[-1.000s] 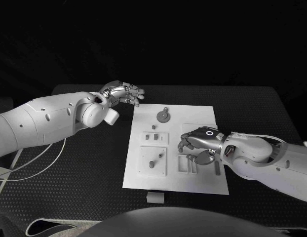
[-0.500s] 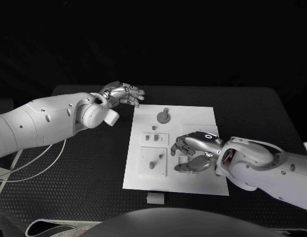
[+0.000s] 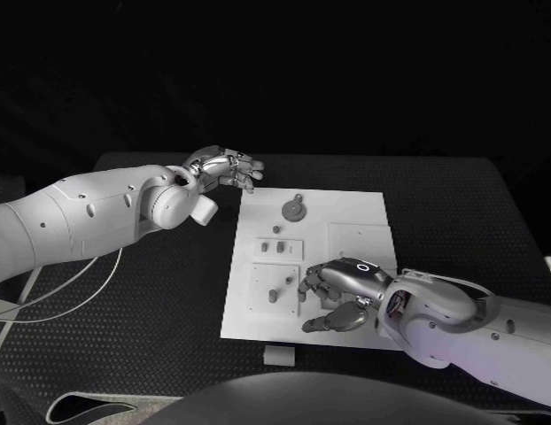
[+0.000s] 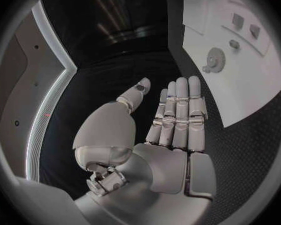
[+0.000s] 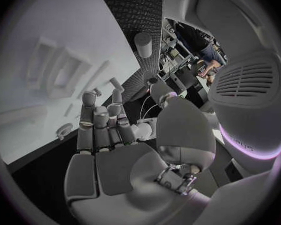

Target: Assemble the parts on the task board

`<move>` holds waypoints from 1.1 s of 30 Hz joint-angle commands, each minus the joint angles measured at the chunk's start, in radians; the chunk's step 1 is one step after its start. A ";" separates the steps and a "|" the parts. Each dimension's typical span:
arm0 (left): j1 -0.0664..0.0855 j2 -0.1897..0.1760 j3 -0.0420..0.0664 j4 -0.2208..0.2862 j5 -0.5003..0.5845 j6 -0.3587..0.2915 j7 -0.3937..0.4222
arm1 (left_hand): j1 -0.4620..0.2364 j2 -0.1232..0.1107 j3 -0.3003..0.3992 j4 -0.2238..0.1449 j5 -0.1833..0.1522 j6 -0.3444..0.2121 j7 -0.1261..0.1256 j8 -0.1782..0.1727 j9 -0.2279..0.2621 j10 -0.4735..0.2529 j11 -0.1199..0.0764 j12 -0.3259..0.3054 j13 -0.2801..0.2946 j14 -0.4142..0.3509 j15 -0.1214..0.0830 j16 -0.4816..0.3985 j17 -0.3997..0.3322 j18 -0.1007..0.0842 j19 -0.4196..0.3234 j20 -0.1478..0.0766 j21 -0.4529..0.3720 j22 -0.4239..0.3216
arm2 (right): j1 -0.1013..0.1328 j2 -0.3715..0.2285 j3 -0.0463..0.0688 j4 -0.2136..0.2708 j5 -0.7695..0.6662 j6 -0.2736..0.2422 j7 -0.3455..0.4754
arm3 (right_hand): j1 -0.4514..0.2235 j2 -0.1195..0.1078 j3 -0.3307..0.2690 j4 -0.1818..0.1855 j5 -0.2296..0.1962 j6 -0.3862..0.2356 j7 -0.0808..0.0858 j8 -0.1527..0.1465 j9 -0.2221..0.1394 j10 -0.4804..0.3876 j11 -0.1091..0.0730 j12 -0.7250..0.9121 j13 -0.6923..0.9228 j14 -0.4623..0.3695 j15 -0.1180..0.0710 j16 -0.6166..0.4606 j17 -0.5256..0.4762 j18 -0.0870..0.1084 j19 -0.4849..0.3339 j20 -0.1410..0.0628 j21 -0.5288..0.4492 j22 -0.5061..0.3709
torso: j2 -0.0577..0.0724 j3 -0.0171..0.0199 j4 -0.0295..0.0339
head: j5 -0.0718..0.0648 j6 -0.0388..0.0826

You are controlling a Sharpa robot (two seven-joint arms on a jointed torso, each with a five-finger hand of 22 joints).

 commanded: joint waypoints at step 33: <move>-0.020 0.094 -0.005 -0.152 0.003 0.046 0.015 | -0.008 -0.001 0.001 0.003 0.003 -0.007 -0.002 0.005 -0.001 -0.003 0.003 -0.003 -0.001 0.003 0.005 -0.007 0.004 0.010 0.000 0.001 -0.006 0.002 | -0.088 0.068 0.001 -0.033 -0.131 -0.005 0.008 | 0.082 0.078 -0.082 -0.067 0.002 0.030 -0.007 0.014 0.006 0.027 -0.021 0.011 -0.009 0.027 -0.021 0.025 0.004 0.006 0.026 -0.011 -0.003 -0.003 | -0.080 -0.0001 -0.0010 | 0.027 -0.013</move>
